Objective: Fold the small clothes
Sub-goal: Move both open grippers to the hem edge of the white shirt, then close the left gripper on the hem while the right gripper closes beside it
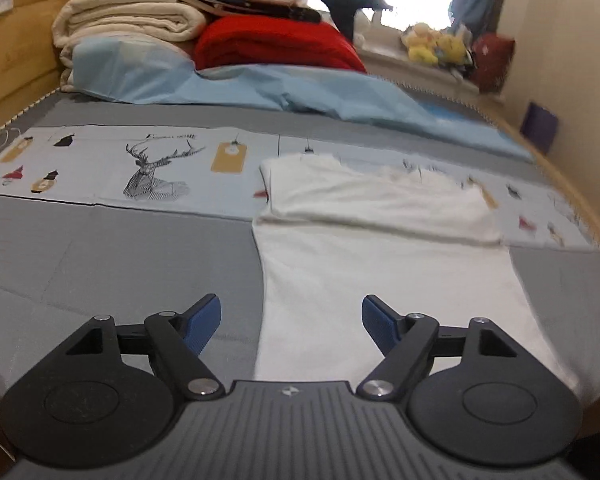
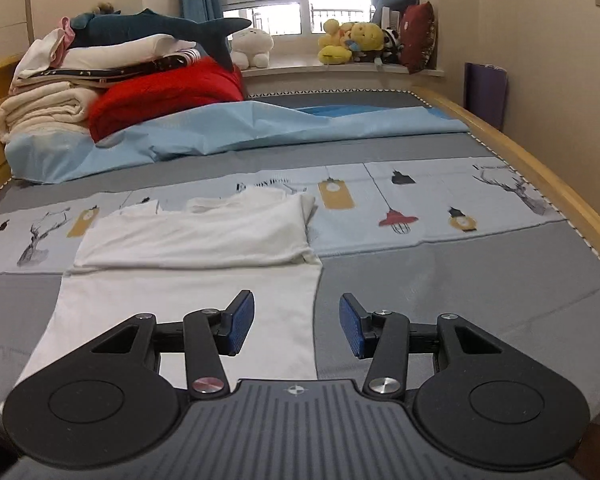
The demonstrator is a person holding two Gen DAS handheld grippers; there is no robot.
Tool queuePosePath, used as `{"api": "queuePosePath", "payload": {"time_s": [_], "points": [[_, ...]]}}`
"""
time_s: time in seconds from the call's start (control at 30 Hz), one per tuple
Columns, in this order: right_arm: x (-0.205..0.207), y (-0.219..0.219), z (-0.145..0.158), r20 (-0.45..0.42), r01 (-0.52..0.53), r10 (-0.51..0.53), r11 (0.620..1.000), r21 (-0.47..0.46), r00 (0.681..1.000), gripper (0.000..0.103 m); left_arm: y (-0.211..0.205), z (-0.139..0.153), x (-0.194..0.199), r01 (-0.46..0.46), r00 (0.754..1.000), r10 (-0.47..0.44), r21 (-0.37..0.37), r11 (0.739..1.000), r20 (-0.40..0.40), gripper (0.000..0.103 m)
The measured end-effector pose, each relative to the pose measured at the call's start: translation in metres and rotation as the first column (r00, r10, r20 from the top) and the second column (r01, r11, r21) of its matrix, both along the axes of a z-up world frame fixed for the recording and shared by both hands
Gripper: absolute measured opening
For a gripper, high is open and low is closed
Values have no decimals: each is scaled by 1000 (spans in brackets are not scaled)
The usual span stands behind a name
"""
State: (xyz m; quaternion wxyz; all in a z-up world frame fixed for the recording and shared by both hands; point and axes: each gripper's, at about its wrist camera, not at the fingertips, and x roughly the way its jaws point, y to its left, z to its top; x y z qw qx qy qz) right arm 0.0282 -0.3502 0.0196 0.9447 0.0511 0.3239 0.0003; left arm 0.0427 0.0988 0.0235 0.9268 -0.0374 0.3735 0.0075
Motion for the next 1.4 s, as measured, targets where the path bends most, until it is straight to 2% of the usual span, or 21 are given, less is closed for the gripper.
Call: {"api": "queuePosePath", "payload": {"time_s": [0.07, 0.13, 0.2, 0.27, 0.33, 0.4, 0.53, 0.67, 0.87, 1.07, 1.2, 1.27, 1.33, 1.37, 1.4], "points": [[-9, -6, -11, -32, 19, -19, 1000, 5, 999, 49, -3, -1, -5, 7, 1000, -7, 24, 1000, -21, 78], [-16, -14, -22, -56, 46, -44, 998, 32, 997, 49, -1, 1, -10, 29, 999, -30, -15, 999, -30, 73], [-22, -23, -37, -81, 81, -73, 992, 99, 994, 49, 1, 0, -16, 45, 999, -45, -24, 999, -6, 67], [-24, -28, -53, -141, 121, -98, 978, 169, 985, 49, 6, -10, -21, 49, 999, -49, -22, 999, -7, 52], [-21, -25, -63, -178, 134, -101, 973, 186, 979, 46, 13, -33, -23, 36, 998, -38, -41, 999, -56, 25], [-20, -19, -68, -182, 115, -85, 980, 160, 980, 46, 20, -50, -17, -2, 992, -7, -71, 997, -126, 16], [-11, -20, -81, -230, 119, -83, 982, 145, 970, 45, 27, -69, -3, -39, 981, 21, -89, 995, -193, 16], [-5, -27, -98, -296, 132, -88, 982, 134, 951, 46, 37, -90, 6, -85, 955, 51, -107, 991, -291, 18], [7, -25, -122, -401, 137, -86, 986, 98, 912, 46, 53, -110, 14, -153, 923, 88, -148, 977, -374, 23], [12, -18, -136, -456, 118, -81, 992, 52, 886, 45, 53, -120, 17, -165, 904, 86, -156, 974, -419, 23], [11, -19, -141, -470, 122, -86, 991, 47, 879, 45, 45, -125, 19, -142, 896, 74, -125, 982, -438, 23], [11, -18, -141, -467, 112, -75, 992, 52, 881, 40, 41, -127, 18, -136, 896, 76, -107, 985, -437, 23], [10, -18, -141, -464, 96, -54, 993, 66, 884, 18, 39, -127, 18, -136, 897, 80, -100, 986, -434, 23], [9, -17, -141, -463, 90, -47, 994, 69, 885, 12, 39, -128, 17, -139, 898, 82, -102, 985, -433, 22], [9, -18, -140, -458, 88, -47, 994, 67, 888, 9, 38, -127, 16, -139, 899, 81, -105, 985, -431, 17]]}}
